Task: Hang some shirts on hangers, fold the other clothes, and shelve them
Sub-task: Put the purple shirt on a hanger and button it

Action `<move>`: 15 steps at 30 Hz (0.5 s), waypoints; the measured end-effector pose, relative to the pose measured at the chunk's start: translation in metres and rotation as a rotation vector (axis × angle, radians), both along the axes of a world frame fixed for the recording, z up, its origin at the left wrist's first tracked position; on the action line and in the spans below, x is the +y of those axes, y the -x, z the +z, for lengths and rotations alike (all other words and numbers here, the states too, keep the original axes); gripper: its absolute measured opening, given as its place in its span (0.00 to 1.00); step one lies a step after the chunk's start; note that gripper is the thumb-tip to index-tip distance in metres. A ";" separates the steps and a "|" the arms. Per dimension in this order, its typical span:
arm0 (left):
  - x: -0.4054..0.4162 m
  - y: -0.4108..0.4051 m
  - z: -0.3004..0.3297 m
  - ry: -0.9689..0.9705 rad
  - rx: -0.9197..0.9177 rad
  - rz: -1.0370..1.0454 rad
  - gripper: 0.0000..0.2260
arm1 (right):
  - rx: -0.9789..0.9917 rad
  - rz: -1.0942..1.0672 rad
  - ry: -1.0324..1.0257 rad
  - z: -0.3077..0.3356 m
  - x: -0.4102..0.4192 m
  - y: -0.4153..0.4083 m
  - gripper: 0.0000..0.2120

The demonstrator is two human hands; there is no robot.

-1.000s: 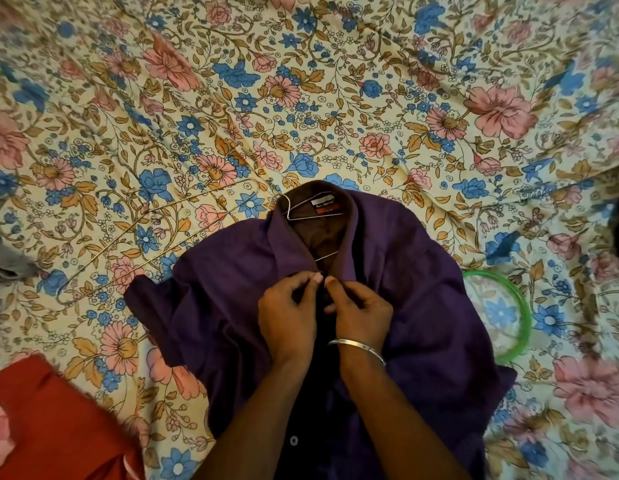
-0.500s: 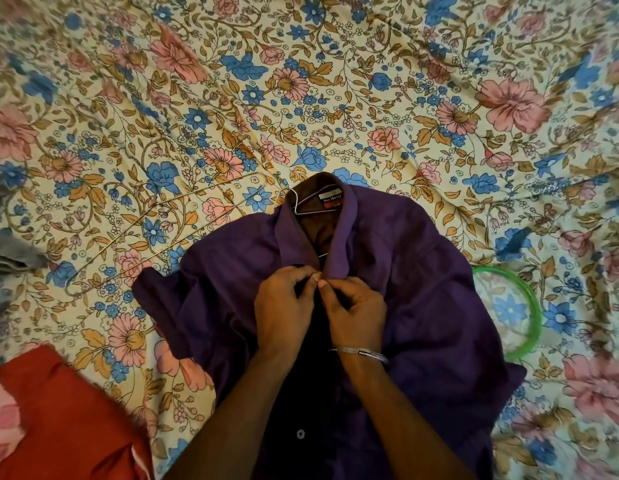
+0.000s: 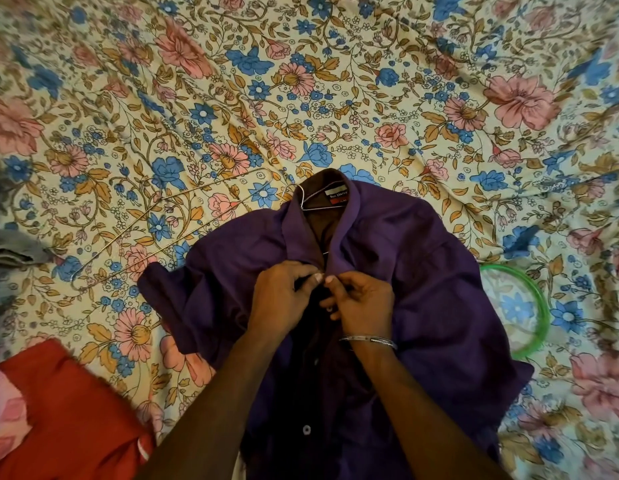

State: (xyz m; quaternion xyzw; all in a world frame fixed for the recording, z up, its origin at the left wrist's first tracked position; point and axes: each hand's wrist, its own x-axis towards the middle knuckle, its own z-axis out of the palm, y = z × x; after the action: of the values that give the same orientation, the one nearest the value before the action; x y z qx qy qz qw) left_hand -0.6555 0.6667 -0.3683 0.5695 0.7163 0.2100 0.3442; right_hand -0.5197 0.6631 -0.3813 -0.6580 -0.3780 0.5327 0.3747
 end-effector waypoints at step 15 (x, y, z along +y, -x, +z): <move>-0.013 -0.017 -0.005 0.052 -0.277 0.198 0.10 | -0.379 0.031 -0.285 -0.016 -0.021 0.005 0.06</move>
State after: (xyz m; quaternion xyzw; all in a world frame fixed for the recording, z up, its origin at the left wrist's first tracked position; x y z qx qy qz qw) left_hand -0.6386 0.6534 -0.3737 0.4525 0.7199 0.3007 0.4318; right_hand -0.5250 0.6420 -0.3968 -0.6808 -0.5230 0.3465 0.3780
